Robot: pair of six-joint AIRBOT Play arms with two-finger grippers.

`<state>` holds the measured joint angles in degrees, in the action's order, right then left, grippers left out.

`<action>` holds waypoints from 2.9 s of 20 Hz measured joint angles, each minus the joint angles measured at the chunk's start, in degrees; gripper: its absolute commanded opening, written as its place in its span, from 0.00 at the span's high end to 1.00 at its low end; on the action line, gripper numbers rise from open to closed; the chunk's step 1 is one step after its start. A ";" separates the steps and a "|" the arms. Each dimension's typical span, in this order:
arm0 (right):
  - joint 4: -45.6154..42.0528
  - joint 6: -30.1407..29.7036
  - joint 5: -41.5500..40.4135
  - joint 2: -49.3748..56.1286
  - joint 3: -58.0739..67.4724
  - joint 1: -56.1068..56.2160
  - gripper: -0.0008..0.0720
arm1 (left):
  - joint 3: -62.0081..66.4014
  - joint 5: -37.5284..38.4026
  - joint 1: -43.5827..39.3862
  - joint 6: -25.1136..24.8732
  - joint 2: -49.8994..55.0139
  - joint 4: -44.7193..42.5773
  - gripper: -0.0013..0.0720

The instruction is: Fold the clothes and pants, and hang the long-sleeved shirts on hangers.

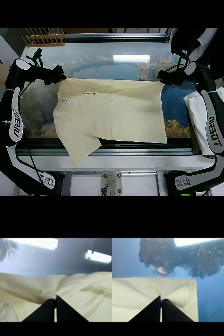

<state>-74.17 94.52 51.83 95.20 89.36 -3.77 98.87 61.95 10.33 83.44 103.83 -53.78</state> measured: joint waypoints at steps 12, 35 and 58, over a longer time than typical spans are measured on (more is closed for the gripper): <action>-7.63 1.46 2.36 -7.54 -12.57 1.97 0.98 | -8.57 7.28 4.00 -1.29 -4.85 -7.26 0.97; -8.02 10.10 15.65 -40.15 -49.81 -3.43 0.17 | -45.66 3.04 3.15 -2.51 -36.11 -10.80 0.31; 16.17 13.31 -6.58 -46.99 -72.81 -11.72 0.18 | -63.52 -3.48 -1.25 -2.47 -51.32 -10.49 0.31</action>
<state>-58.00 107.83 45.25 48.21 16.56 -15.49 35.35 58.48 9.08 80.97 52.51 -64.27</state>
